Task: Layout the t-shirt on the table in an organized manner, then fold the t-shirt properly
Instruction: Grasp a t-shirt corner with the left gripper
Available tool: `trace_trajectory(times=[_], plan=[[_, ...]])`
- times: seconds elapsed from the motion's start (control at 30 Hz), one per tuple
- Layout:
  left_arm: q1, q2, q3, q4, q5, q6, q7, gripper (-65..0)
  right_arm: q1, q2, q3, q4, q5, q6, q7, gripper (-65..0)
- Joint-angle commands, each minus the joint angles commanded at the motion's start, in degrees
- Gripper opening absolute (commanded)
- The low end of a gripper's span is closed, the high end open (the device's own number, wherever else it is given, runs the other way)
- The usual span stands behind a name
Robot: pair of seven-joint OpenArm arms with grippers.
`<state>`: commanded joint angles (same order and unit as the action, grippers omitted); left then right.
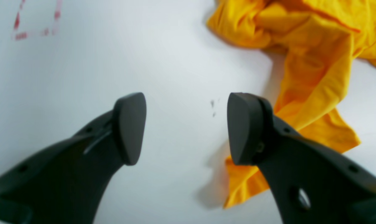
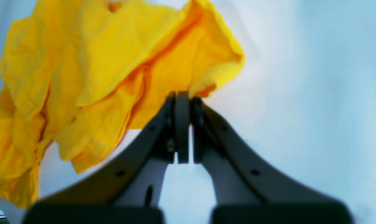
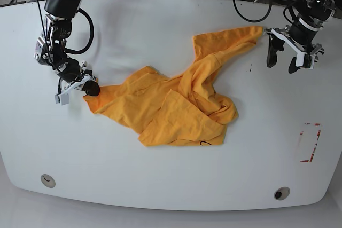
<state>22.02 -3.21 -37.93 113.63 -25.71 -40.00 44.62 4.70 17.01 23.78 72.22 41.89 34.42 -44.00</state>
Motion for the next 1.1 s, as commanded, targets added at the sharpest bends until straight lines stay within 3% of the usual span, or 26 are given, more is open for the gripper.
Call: trace_trajectory(times=[0.13,0.33,0.67,1.1], plan=[[-0.18,-0.70,-1.49,0.00,-1.85,0.00,6.15,-26.2,-2.02,0.00,0.09,3.25,0.00,-1.14,-1.76,-65.0],[-0.26,-3.08,0.53,-1.14,-1.85,0.00,10.90,-26.1,-4.92,-0.09,0.00,7.47,0.00,-1.85,-1.85,-65.0],[0.00,-5.80,6.51,-5.80,-2.02,0.00,10.99,-26.1,-5.71,-0.09,-0.09,8.26,0.00,-1.85,-1.85,-65.0],[-0.09,-5.80,11.69,-9.58,-1.93,0.00,10.90,-26.1,-5.89,-0.09,0.00,8.35,0.00,-1.41,-1.85,-65.0]])
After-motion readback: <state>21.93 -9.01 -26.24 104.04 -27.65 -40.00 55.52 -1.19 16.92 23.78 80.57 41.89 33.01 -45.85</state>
